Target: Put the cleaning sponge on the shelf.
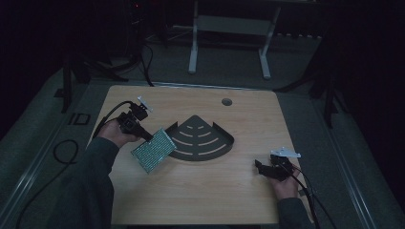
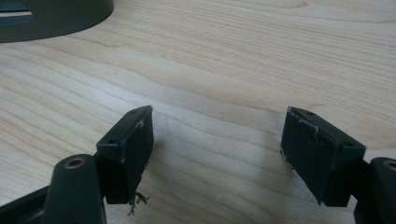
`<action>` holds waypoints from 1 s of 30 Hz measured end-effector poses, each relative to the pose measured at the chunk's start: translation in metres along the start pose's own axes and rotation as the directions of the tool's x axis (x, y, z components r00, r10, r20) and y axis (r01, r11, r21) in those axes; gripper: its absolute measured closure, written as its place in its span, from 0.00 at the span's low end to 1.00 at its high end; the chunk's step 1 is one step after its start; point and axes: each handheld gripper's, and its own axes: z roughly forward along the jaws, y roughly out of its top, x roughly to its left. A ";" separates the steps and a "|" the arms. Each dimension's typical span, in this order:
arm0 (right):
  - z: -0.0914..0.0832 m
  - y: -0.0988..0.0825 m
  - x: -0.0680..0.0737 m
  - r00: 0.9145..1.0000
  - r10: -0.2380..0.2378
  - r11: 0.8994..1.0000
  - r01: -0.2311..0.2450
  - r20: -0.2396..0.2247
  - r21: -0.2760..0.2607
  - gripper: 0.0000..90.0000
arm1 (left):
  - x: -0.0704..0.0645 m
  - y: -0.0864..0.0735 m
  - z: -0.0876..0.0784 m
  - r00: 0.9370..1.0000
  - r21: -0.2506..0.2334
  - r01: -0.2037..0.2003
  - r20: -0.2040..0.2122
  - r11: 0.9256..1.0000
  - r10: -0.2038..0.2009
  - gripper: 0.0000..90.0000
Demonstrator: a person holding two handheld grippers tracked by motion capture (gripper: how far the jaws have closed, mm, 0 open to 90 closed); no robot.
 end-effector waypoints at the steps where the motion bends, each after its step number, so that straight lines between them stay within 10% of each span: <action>1: 0.000 0.000 0.000 1.000 0.000 1.000 0.000 0.000 0.000 0.28 | 0.000 0.002 0.000 1.000 -0.007 0.007 0.000 1.000 -0.007 1.00; 30: 0.000 0.000 0.000 1.000 0.000 1.000 0.000 -0.001 0.001 0.27 | 0.007 0.033 0.001 0.999 -0.030 0.044 -0.025 0.999 -0.045 1.00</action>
